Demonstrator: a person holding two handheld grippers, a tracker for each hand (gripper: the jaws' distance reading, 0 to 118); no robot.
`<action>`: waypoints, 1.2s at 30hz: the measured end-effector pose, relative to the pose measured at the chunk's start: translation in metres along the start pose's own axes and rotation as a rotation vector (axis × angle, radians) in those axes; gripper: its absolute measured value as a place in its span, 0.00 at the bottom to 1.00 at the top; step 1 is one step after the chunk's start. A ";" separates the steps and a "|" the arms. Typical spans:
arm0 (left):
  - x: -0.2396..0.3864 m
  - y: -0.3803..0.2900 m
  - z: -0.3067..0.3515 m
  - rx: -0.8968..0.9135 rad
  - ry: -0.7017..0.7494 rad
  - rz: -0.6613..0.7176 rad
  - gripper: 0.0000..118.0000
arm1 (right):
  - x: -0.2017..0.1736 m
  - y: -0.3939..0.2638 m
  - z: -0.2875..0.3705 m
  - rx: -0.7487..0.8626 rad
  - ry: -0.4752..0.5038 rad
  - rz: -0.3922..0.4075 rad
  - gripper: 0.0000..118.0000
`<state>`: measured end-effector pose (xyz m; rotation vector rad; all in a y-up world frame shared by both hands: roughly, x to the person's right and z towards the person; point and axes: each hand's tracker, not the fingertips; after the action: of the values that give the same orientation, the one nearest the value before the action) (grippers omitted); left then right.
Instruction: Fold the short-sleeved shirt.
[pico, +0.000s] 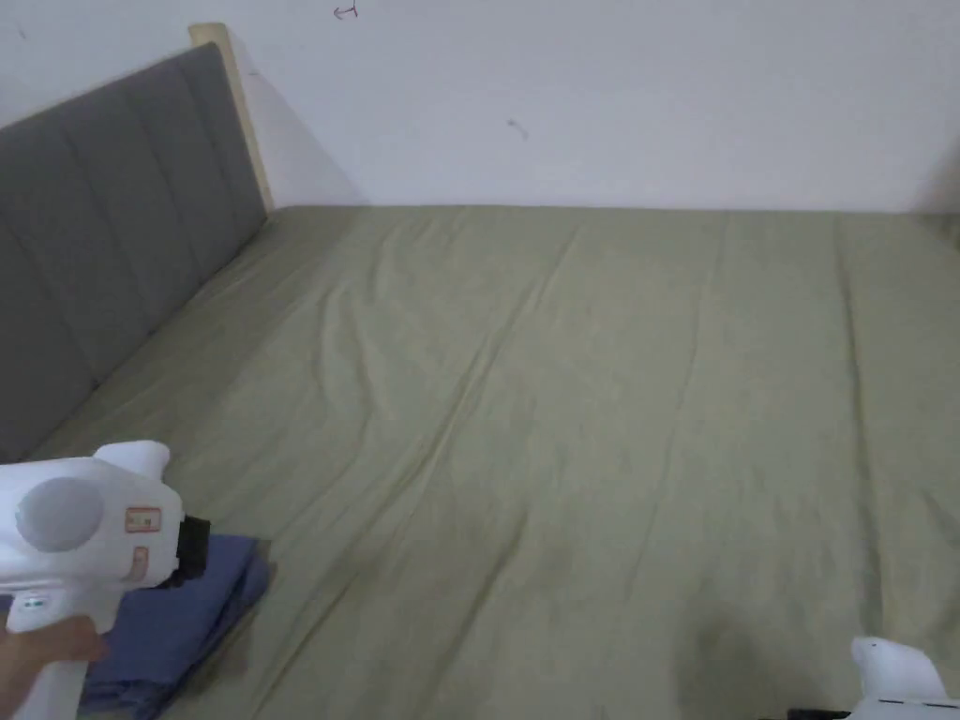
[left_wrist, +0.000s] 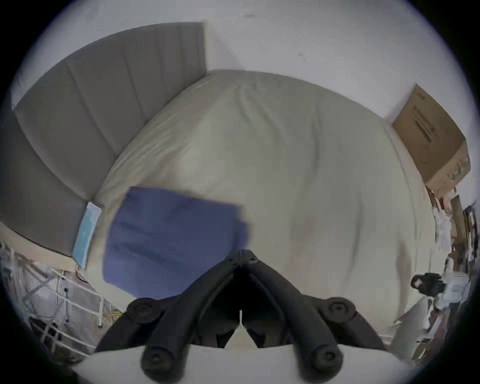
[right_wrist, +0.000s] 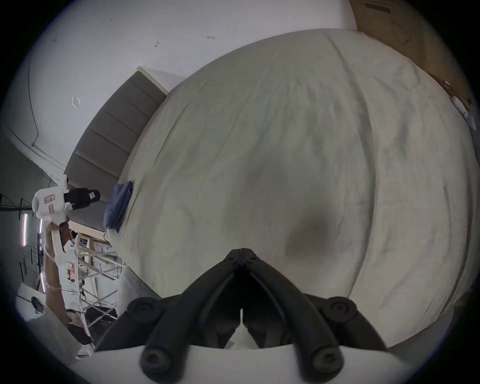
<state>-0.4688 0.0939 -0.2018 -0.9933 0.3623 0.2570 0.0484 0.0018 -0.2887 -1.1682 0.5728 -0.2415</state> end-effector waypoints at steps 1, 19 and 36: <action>0.018 -0.007 0.006 0.006 -0.012 -0.022 0.00 | 0.002 -0.002 0.004 0.006 0.005 -0.004 0.00; 0.221 -0.066 0.112 0.628 0.047 -0.129 0.00 | -0.043 0.017 0.138 0.688 -0.364 0.241 0.00; 0.244 -0.074 0.154 0.846 0.024 -0.171 0.00 | -0.093 0.027 0.164 0.940 -0.480 0.360 0.00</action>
<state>-0.1911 0.1976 -0.1689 -0.1899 0.3570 -0.0723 0.0565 0.1863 -0.2409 -0.1777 0.1777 0.0893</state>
